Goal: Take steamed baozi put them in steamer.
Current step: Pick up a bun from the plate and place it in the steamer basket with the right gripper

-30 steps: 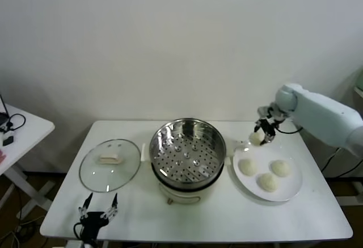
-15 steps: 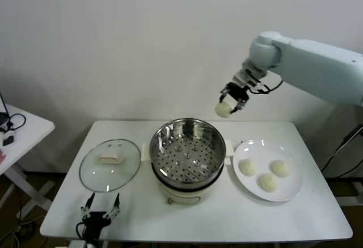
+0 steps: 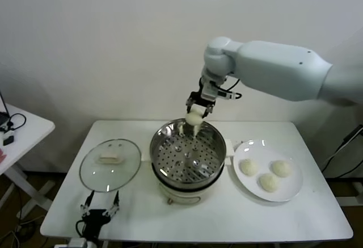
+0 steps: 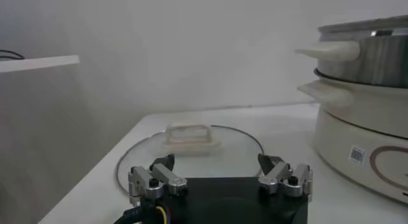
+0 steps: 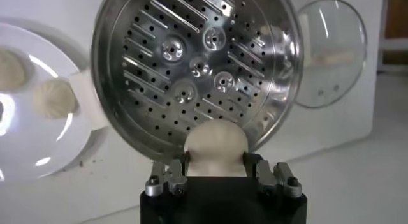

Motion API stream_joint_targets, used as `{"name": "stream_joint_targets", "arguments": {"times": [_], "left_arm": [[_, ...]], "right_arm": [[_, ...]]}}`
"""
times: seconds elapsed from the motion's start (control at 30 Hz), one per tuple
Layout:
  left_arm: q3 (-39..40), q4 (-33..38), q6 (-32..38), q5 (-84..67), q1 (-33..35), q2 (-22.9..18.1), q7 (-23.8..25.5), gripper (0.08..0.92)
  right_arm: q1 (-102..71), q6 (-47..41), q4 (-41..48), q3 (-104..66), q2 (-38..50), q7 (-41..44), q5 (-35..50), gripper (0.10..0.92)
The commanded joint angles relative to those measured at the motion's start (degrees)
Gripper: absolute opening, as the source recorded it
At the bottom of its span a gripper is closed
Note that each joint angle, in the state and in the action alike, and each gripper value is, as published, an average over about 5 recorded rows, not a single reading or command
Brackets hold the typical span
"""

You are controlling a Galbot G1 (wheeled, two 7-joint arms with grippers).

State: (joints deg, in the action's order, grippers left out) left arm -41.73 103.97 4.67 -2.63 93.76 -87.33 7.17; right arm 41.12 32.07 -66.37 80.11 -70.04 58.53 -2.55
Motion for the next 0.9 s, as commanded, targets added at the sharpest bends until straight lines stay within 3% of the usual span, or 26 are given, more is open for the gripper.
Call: {"name": "stream_joint_targets", "arguments": {"times": [0.03, 0.73, 0.9], "left_arm": [[0.0, -0.2, 0.1, 0.1, 0.1, 0.0, 0.0, 0.823], [0.0, -1.4, 0.3, 0.1, -0.5, 0.0, -0.1, 0.823], [0.1, -1.5, 0.3, 0.1, -0.6, 0.0, -0.1, 0.823]], "right_arm": [[-6.2, 4.1, 3.5, -1.1, -3.1, -1.5, -6.1, 0.585], [-13.0, 5.5, 9.8, -4.0, -5.5, -2.7, -9.3, 0.587], [-12.8, 6.3, 10.4, -4.2, -6.0, -2.7, -8.5, 0.668]]}}
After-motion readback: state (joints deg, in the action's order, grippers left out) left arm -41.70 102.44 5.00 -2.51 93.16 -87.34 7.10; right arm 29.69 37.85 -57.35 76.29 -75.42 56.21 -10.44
